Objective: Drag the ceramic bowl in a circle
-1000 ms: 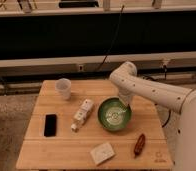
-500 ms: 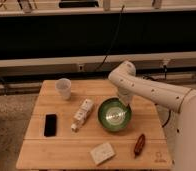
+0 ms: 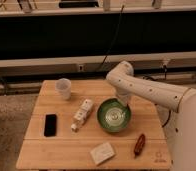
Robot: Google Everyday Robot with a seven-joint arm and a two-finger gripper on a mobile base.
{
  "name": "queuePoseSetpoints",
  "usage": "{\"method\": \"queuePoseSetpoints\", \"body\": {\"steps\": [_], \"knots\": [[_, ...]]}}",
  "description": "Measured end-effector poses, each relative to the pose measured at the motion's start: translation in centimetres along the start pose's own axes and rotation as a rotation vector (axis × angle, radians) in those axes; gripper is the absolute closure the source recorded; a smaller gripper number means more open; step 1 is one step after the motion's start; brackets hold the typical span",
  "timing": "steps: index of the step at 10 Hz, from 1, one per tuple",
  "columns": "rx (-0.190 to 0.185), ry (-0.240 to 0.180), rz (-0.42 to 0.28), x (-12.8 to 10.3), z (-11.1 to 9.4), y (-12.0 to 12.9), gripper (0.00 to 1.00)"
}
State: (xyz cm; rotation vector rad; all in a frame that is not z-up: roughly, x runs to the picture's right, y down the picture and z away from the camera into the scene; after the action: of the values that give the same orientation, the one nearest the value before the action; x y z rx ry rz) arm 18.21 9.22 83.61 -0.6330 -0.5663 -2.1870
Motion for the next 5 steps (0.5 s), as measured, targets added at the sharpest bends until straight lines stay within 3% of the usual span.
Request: {"method": "queuePoseSetpoints", "body": {"steps": [5], "knots": [[-0.010,-0.004,-0.044,-0.08,-0.20,-0.24,1.00]]}}
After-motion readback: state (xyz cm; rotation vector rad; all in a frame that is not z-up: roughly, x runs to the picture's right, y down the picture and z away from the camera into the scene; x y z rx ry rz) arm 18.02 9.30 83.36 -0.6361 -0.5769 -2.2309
